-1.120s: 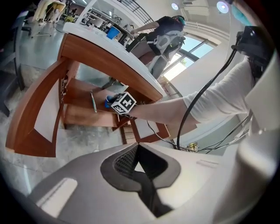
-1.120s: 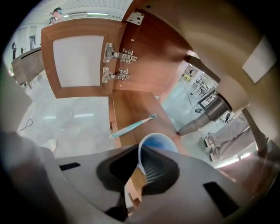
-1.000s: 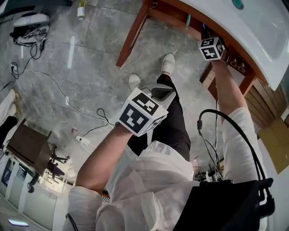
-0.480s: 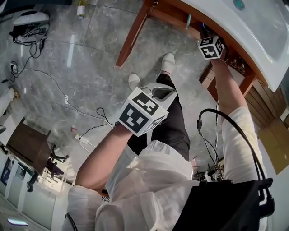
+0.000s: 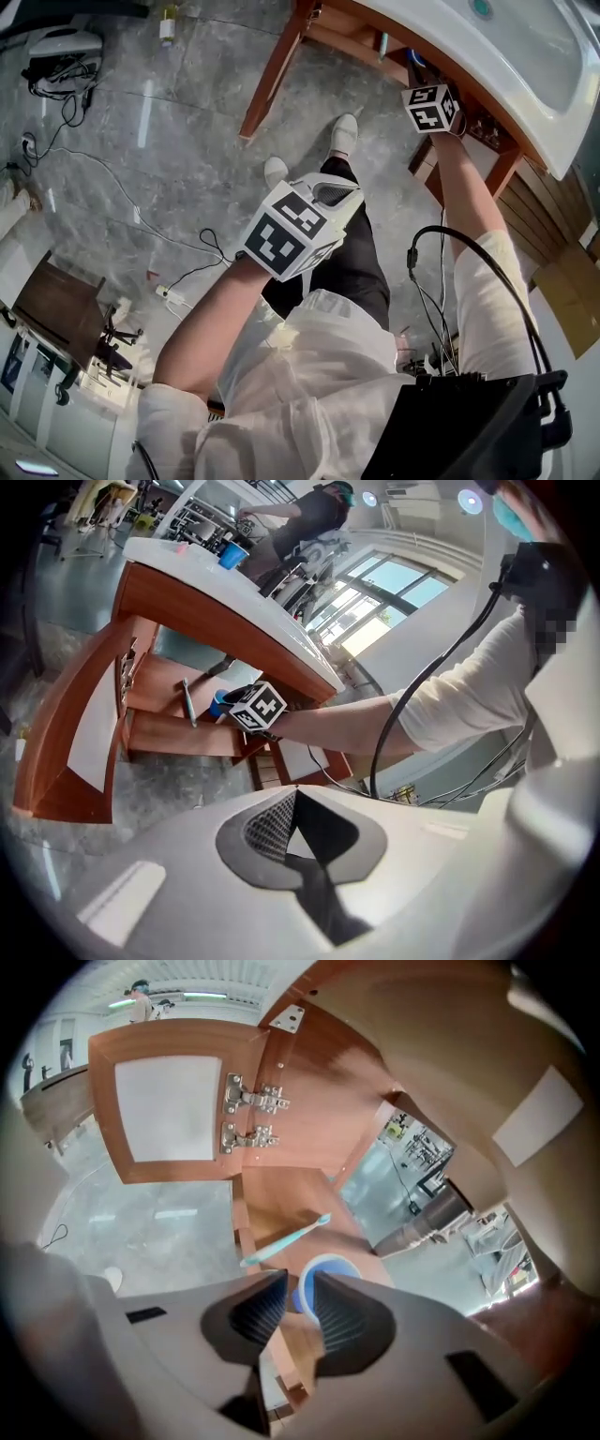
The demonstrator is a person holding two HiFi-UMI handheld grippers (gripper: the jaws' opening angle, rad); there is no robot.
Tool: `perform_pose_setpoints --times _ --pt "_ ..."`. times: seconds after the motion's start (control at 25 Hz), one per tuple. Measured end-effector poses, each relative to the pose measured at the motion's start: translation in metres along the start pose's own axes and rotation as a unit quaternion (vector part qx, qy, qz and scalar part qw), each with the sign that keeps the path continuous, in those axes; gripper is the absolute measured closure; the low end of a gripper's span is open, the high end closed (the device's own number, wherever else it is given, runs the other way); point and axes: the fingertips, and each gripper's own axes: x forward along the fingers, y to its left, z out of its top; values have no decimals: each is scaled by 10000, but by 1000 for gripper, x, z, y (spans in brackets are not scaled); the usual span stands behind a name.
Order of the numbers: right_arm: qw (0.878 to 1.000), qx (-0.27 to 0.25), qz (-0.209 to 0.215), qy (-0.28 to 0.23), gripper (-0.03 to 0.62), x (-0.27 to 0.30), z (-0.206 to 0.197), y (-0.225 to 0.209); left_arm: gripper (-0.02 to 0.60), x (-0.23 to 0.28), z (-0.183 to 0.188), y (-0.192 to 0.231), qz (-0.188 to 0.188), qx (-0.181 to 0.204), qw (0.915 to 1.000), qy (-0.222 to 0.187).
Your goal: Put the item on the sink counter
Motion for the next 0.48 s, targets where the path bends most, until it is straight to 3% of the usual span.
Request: perform_pose_setpoints --times 0.2,0.48 --pt "9999 44 -90 -95 526 -28 5 9 577 -10 6 -10 -3 196 9998 1" --pt "9976 598 191 -300 528 -86 21 27 577 -34 17 -35 51 564 9984 37"
